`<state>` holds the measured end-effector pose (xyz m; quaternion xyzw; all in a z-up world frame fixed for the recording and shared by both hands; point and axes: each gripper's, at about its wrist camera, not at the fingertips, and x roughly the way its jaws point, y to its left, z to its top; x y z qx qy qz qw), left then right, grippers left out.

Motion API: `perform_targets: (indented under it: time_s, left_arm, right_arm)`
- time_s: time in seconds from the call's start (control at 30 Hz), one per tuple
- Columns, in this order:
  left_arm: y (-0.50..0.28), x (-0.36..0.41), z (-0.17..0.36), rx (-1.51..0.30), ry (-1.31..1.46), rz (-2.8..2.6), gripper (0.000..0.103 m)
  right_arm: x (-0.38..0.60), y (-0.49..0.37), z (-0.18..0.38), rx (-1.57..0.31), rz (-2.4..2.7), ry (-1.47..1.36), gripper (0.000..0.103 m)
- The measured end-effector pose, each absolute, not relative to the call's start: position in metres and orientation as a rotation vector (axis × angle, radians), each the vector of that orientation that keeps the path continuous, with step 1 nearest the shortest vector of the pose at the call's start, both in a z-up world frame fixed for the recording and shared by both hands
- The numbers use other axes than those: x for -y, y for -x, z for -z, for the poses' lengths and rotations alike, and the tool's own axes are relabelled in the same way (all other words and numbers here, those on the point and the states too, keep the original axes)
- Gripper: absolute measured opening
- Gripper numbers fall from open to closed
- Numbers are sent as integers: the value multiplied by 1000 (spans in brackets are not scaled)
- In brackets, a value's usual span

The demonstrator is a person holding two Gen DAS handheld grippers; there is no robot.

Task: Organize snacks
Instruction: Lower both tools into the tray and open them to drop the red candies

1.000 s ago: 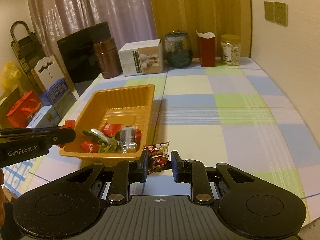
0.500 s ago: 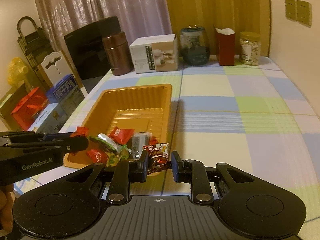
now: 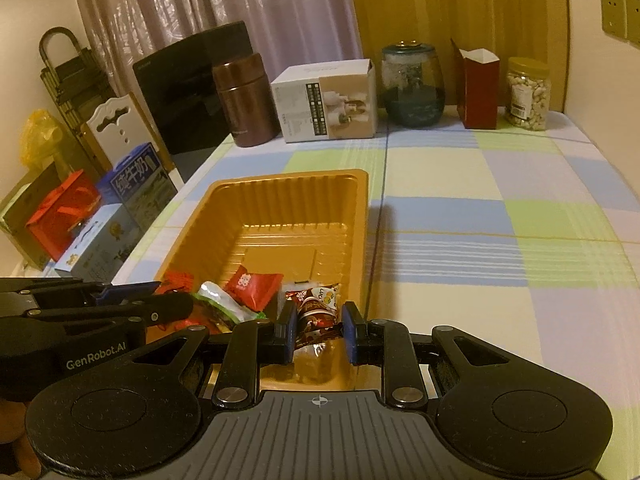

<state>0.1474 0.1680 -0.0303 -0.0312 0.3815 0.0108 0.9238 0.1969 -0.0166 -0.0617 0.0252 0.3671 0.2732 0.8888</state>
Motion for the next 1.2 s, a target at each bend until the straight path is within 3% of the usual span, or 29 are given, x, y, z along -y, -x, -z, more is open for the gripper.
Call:
perform_targets:
  time_s: [0.4,0.47,0.53,1.2]
  left_arm:
    - [-162,-179,40,-786,69,-26,20]
    - [-165,-182,43,-783,80,-25,31]
    - [-163,-183,44,-782,79,-36,34]
    - [-139,-180,39,-789,67,-58,37]
  right_arm:
    - [5,-210,68,-773,-578,-58,24]
    - [5,-210,69,-774,-577,-60,24]
    - [6,-210,69,-775,-575,-62,24]
    - [5,-204,54,-756,-603,-108,24]
